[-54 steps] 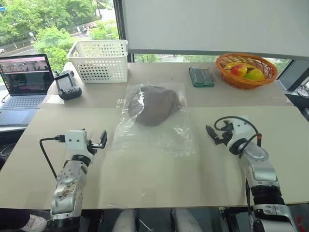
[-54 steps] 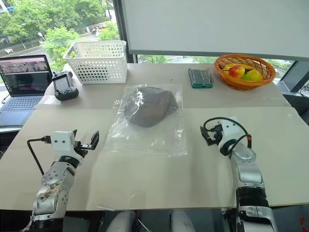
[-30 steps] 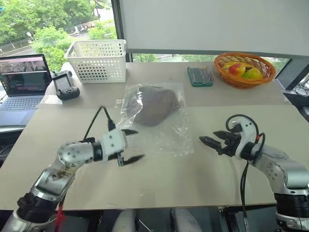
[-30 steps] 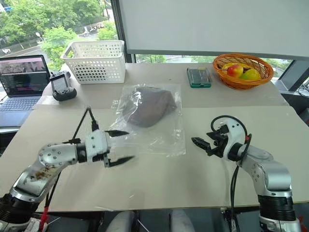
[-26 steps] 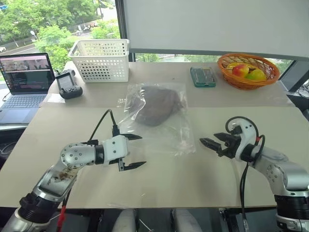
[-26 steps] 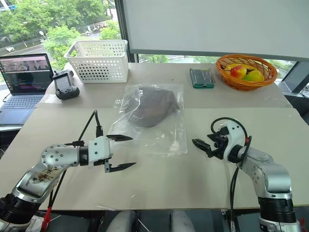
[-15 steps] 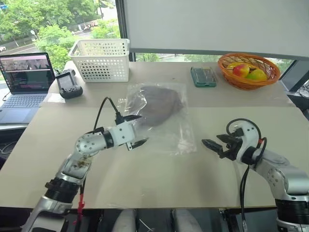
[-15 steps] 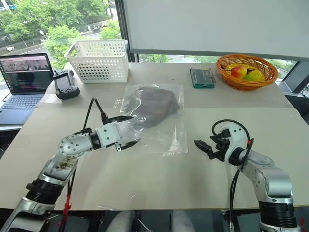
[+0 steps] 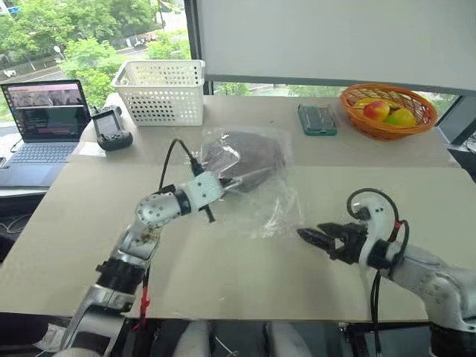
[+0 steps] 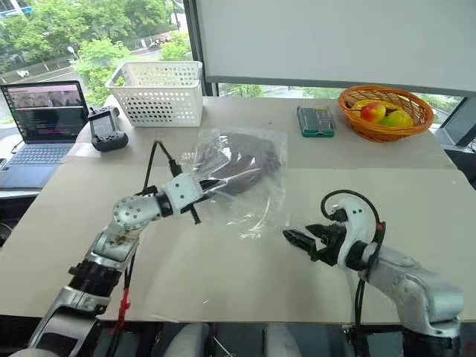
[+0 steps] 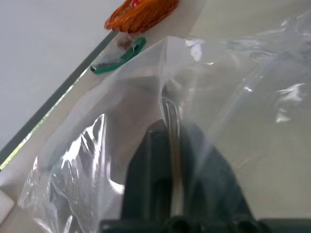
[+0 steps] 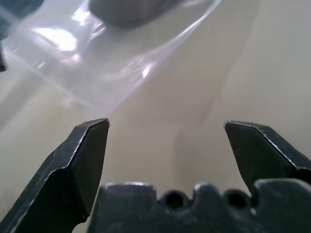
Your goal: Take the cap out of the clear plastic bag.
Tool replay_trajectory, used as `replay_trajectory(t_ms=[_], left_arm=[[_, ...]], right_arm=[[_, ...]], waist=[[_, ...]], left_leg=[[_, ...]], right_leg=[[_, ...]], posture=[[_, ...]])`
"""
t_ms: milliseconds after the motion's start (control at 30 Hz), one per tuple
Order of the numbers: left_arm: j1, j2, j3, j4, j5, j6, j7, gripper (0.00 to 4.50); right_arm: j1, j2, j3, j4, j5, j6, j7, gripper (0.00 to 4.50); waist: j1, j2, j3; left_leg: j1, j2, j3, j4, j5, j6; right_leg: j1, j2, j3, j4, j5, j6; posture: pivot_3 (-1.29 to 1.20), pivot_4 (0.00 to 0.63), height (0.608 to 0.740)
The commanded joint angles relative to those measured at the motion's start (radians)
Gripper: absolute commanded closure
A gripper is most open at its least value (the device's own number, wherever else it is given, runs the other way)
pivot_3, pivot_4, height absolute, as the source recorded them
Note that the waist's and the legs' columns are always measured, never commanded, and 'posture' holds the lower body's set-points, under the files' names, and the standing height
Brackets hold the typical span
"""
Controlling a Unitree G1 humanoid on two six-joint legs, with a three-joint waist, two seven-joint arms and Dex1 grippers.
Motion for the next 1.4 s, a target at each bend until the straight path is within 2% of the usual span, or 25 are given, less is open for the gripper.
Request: replay_trajectory(t_ms=[33, 100, 167, 267, 367, 433, 500, 733, 900, 1100, 1400], left_arm=[[-0.08, -0.051, 0.006, 0.086, -0.014, -0.016, 0.021, 4.38], [-0.13, -0.093, 0.003, 0.146, -0.014, -0.01, 0.028, 4.38], [-0.184, -0.138, -0.001, 0.212, -0.012, -0.014, 0.038, 4.38], [-0.233, -0.186, 0.001, 0.271, -0.02, 0.0, 0.037, 4.38], [-0.255, -0.221, 0.004, 0.292, -0.032, 0.019, 0.019, 4.38], [-0.26, -0.244, 0.0, 0.284, -0.042, 0.04, 0.007, 4.38], [-0.259, -0.26, -0.01, 0.261, -0.051, 0.061, -0.01, 4.38], [-0.214, -0.272, -0.02, 0.147, -0.075, 0.161, -0.03, 4.38], [-0.181, -0.289, -0.024, 0.059, -0.082, 0.232, -0.001, 4.38], [-0.152, -0.281, -0.032, -0.017, -0.079, 0.29, 0.019, 4.38], [-0.133, -0.286, -0.036, -0.065, -0.075, 0.331, 0.064, 4.38]], right_arm=[[0.035, -0.042, -0.128, -0.057, 0.377, 0.113, -0.097, 0.0], [0.073, -0.12, -0.122, -0.048, 0.646, 0.055, -0.189, 0.0], [0.06, -0.144, -0.053, -0.025, 0.832, -0.072, -0.355, 0.0], [-0.002, -0.108, 0.084, 0.005, 0.988, -0.236, -0.559, 0.0], [-0.075, -0.026, 0.188, 0.056, 1.015, -0.353, -0.693, 0.0], [-0.124, 0.042, 0.236, 0.124, 0.962, -0.412, -0.765, 0.0], [-0.155, 0.082, 0.266, 0.196, 0.846, -0.439, -0.796, 0.0], [-0.296, 0.171, 0.269, 0.439, 0.56, -0.516, -0.777, 0.0], [-0.427, 0.264, 0.265, 0.634, 0.372, -0.579, -0.693, 0.0], [-0.626, 0.403, 0.246, 0.964, 0.177, -0.682, -0.548, 0.0], [-0.843, 0.532, 0.138, 1.354, 0.028, -0.776, -0.341, 0.0]], waist=[[0.004, 0.0, 0.0], [0.005, 0.0, 0.0], [0.006, -0.002, 0.001], [-0.006, -0.003, 0.001], [-0.02, -0.002, 0.001], [-0.023, -0.002, 0.001], [-0.023, -0.003, 0.001], [-0.019, -0.002, 0.001], [-0.026, -0.002, 0.001], [-0.03, -0.001, 0.0], [-0.04, -0.001, 0.0]], left_leg=[[0.0, 0.0, 0.0, 0.0, 0.0, 0.0], [-0.001, 0.0, -0.001, 0.0, 0.0, 0.0], [-0.001, 0.0, -0.001, 0.0, 0.0, 0.0], [0.0, 0.0, -0.001, 0.0, 0.0, 0.0], [-0.001, 0.0, -0.001, 0.0, 0.0, 0.0], [-0.002, 0.0, -0.001, 0.0, 0.0, 0.0], [-0.002, 0.0, 0.0, 0.0, 0.0, 0.0], [-0.003, -0.001, 0.0, 0.0, 0.0, 0.0], [-0.001, 0.0, 0.0, 0.0, 0.0, 0.0], [-0.001, 0.0, 0.0, 0.0, 0.0, 0.0], [-0.001, 0.001, 0.0, 0.0, 0.0, 0.0]], right_leg=[[0.0, 0.0, 0.0, 0.0, 0.0, 0.0], [0.0, 0.0, -0.001, -0.001, 0.0, 0.0], [0.0, 0.0, -0.001, -0.001, 0.0, 0.0], [0.001, 0.001, 0.0, -0.001, -0.002, 0.004], [0.001, 0.001, 0.0, -0.001, -0.003, 0.007], [0.0, 0.001, 0.001, -0.001, -0.001, 0.003], [-0.001, 0.001, 0.001, -0.001, 0.0, 0.002], [-0.002, 0.0, 0.001, -0.002, 0.001, 0.002], [-0.001, 0.001, 0.001, -0.001, 0.001, 0.001], [-0.002, 0.001, 0.001, 0.0, 0.002, 0.001], [-0.002, 0.001, 0.001, 0.001, 0.002, 0.001]], posture=[[0.0, 0.15, 0.74], [0.0, 0.15, 0.74], [0.0, 0.15, 0.74], [0.0, 0.15, 0.74], [0.0, 0.15, 0.74], [0.0, 0.15, 0.74], [0.0, 0.15, 0.74], [0.0, 0.15, 0.74], [0.0, 0.15, 0.74], [0.0, 0.15, 0.74], [0.0, 0.15, 0.74]])
